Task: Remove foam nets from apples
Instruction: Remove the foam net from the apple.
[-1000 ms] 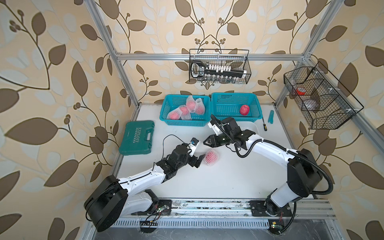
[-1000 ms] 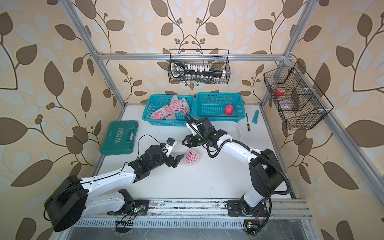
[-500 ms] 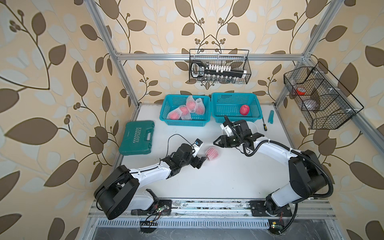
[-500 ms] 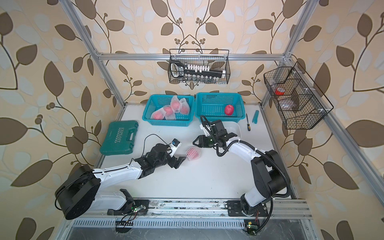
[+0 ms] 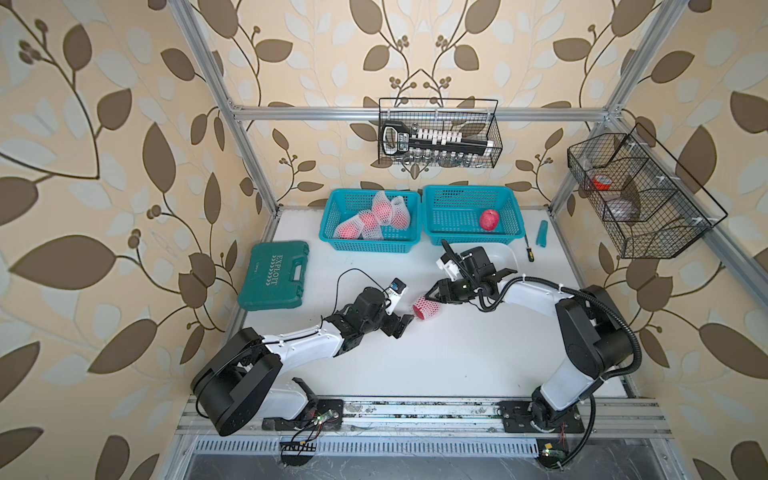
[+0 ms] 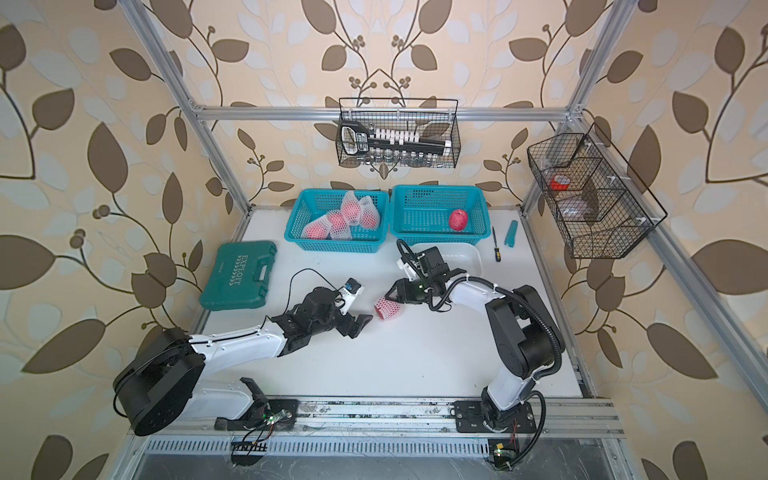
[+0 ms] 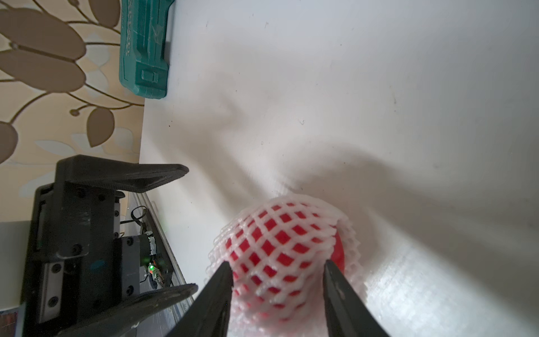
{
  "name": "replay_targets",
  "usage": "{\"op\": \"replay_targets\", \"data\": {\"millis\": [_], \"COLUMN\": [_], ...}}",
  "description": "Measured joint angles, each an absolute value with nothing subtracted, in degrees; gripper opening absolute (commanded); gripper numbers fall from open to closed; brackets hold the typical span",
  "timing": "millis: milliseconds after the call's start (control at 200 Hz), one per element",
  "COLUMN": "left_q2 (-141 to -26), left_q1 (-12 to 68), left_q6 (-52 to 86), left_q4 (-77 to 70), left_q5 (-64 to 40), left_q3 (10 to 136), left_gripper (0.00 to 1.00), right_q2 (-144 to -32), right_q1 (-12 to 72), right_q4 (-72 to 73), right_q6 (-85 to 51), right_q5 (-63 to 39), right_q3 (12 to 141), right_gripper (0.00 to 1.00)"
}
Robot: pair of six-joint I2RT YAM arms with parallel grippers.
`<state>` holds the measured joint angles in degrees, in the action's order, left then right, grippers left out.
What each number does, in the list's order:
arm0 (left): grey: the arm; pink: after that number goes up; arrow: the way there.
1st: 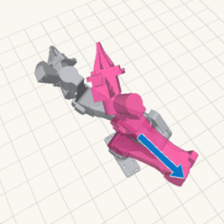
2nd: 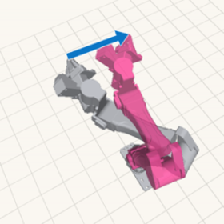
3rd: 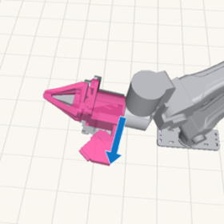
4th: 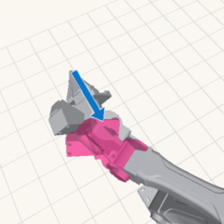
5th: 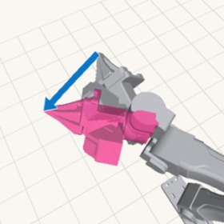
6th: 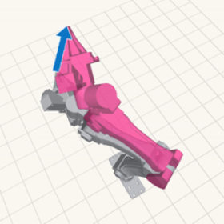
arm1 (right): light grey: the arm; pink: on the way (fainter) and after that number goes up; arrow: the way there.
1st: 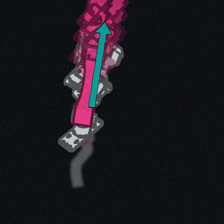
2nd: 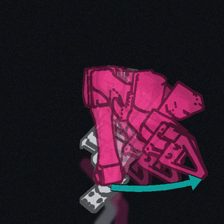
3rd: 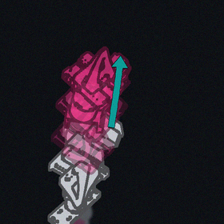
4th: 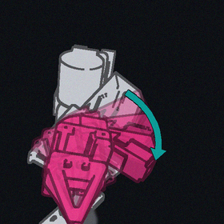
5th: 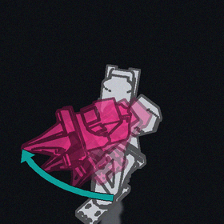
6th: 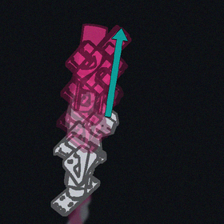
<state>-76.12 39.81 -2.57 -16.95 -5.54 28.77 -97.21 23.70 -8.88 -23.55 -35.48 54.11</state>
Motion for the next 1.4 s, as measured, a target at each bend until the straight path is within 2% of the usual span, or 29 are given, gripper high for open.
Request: {"op": "replay_targets", "data": {"millis": [110, 290, 540, 585, 745, 940, 1150, 1400], "left_q2": [-76.12, -76.14, -76.14, -76.14, -76.14, -76.14, -75.53, -74.85], "left_q1": [39.81, 39.81, 39.81, 39.81, 39.81, 39.81, 39.81, 39.81], "left_q6": [-2.57, -2.59, -2.59, -2.59, -2.59, -2.61, -2.72, -2.74], "left_q4": [-16.95, -16.95, -16.95, -16.95, -16.93, -16.93, -16.93, -16.95], "left_q5": [-5.54, -5.52, -5.39, -5.28, -4.27, -3.84, -2.22, -0.80], "left_q3": [28.77, 28.77, 28.77, 28.77, 28.77, 28.77, 28.73, 28.73], "left_gripper": [0.92, 0.92, 0.92, 0.92, 0.92, 0.92, 0.92, 0.93], "right_q2": [-97.21, -96.97, -94.85, -94.50, -93.17, -91.68, -89.06, -88.73], "right_q1": [23.70, 23.75, 25.21, 25.50, 26.06, 26.50, 31.59, 42.33], "right_q4": [-8.54, -7.60, -7.53, -7.55, -8.01, -8.56, -11.27, -15.86], "right_q6": [-23.73, -24.25, -25.58, -25.56, -25.96, -25.89, -22.02, -16.10], "right_q5": [-36.07, -37.45, -39.18, -39.38, -39.68, -39.05, -30.37, -9.91], "right_q3": [53.78, 53.17, 52.36, 52.27, 52.25, 52.25, 53.06, 55.22], "right_gripper": [0.41, 0.26, 0.15, 0.11, 0.03, 0.00, 0.00, 0.00]}}
